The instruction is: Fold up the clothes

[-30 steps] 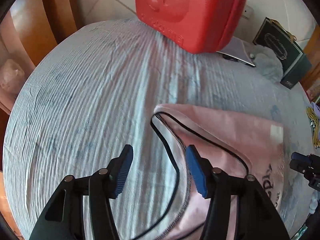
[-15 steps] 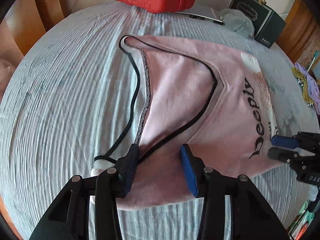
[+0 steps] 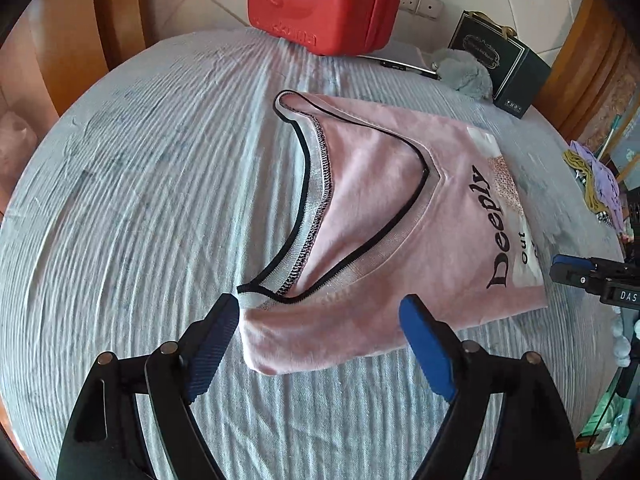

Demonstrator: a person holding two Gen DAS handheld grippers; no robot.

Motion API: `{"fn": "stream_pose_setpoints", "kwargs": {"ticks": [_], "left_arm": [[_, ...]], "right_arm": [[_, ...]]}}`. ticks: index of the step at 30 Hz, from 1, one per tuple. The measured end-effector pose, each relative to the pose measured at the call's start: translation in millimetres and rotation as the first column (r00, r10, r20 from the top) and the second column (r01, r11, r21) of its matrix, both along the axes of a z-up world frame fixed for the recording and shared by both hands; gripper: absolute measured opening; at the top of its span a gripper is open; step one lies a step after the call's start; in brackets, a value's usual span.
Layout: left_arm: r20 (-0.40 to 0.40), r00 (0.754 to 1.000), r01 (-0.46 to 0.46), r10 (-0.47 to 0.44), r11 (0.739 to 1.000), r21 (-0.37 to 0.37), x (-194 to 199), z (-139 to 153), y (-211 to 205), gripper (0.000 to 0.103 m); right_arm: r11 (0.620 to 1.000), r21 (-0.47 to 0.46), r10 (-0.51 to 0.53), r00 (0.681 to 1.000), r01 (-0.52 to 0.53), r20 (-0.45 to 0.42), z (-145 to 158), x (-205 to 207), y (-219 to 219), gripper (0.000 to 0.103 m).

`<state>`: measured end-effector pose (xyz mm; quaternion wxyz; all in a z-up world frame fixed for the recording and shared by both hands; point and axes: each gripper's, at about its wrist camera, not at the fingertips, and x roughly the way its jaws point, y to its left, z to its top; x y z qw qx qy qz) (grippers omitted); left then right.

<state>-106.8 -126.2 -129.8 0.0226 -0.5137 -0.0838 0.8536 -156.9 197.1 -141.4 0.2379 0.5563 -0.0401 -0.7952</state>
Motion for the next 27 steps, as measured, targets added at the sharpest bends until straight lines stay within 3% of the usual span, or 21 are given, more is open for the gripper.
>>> {"fn": "stream_pose_setpoints", "kwargs": {"ticks": [2,5,11,13,15,18,23,27], "left_arm": [[0.002,1.000,0.013,-0.013,1.000,0.021,-7,-5,2,0.083],[0.065,0.998,0.014,-0.013,1.000,-0.018,-12,-23,16,0.084],[0.050,0.999,0.010,-0.004,0.994,-0.112,-22,-29,39,0.088],[0.056,0.998,0.002,0.004,0.994,-0.111,-22,-28,39,0.088],[0.064,0.998,-0.005,0.012,0.994,-0.109,-21,-27,38,0.085],[0.059,0.997,-0.038,0.043,0.995,-0.088,-11,-21,30,0.073],[0.023,0.996,-0.081,0.082,0.997,-0.011,3,-7,11,0.073],[0.046,0.994,-0.098,0.100,0.994,-0.051,4,-7,13,0.078]], "right_arm": [[1.000,-0.012,-0.025,1.000,0.025,-0.004,2,-6,2,0.071],[0.999,-0.037,-0.040,0.999,0.040,-0.011,6,-10,-3,0.071],[0.999,-0.037,-0.041,0.998,0.040,-0.039,1,-22,-8,0.076],[0.998,-0.026,-0.053,0.998,0.052,-0.042,-3,-28,-10,0.074],[0.998,-0.018,-0.063,0.997,0.062,-0.051,-5,-33,-11,0.057],[0.997,-0.019,-0.071,0.995,0.070,-0.071,-4,-41,-13,0.057],[0.997,-0.030,-0.072,0.995,0.070,-0.072,-2,-54,-14,0.057],[0.998,-0.027,-0.059,0.995,0.057,-0.075,-2,-54,-15,0.057]]}}
